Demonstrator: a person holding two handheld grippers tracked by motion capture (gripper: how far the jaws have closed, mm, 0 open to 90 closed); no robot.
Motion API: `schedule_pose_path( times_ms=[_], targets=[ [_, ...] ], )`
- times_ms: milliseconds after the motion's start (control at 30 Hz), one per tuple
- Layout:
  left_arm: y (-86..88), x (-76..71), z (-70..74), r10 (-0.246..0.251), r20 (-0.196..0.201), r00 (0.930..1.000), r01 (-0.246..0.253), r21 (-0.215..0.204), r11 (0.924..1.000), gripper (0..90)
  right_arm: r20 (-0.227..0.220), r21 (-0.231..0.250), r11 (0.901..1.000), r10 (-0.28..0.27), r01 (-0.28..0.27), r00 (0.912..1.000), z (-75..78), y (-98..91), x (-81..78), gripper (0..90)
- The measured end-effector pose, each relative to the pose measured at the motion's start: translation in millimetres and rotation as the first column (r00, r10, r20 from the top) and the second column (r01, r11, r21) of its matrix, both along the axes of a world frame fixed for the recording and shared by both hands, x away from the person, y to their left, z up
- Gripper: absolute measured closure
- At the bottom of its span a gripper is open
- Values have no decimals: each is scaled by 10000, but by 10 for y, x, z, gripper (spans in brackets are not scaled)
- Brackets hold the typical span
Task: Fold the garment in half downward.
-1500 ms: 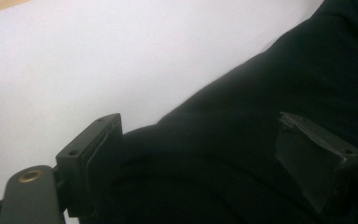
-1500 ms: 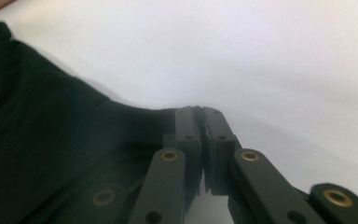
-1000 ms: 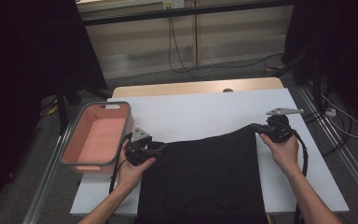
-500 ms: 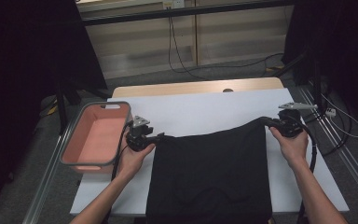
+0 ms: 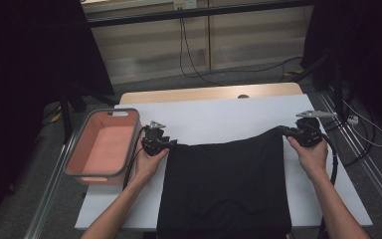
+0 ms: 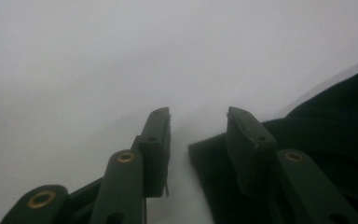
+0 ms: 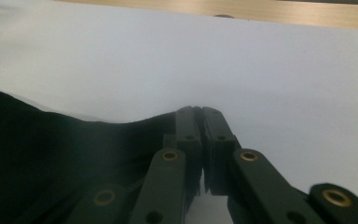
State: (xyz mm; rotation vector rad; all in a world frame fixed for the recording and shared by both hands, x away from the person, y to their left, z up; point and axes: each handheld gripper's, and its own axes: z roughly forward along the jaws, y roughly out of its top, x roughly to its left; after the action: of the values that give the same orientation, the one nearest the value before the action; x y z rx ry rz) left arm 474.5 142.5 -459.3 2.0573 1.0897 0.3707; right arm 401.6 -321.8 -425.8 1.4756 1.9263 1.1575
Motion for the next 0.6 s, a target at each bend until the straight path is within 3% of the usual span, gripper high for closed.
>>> schedule_pose_path(
  times_ms=[33, 100, 167, 267, 500, 567, 600],
  targets=[
    [2, -4, 0, -263, -58, 9996, 264, 171, 9995, 616, -1, -34, 10000, 18, -18, 10000, -5, 6, 2, 866],
    [-8, -13, -1, -208, 16, 9998, 208, 199, 9996, 631, 18, -10, 10000, 28, -28, 10000, 2, 12, 0, 866],
    [-7, -20, -25, -280, -86, 9996, 279, -158, 9995, 654, 35, -8, 10000, 42, -42, 10000, 5, 11, -2, 866],
    [3, -38, -35, -682, -411, 9968, 668, -357, 9971, 682, 10, 29, 10000, 43, -43, 10000, -2, 2, 0, 866],
    [-9, -67, -29, -683, -575, 9960, 668, -276, 9974, 704, 8, 19, 9999, 114, -114, 9999, 4, 21, -3, 866],
    [-2, -70, -28, -845, -799, 9932, 810, -460, 9957, 744, 11, 5, 9999, 122, -122, 9999, 3, 23, -1, 866],
    [-13, -77, -29, -891, -905, 9919, 832, -670, 9943, 807, 0, 10, 9999, 124, -124, 9999, 0, 23, 1, 866]
  ],
)
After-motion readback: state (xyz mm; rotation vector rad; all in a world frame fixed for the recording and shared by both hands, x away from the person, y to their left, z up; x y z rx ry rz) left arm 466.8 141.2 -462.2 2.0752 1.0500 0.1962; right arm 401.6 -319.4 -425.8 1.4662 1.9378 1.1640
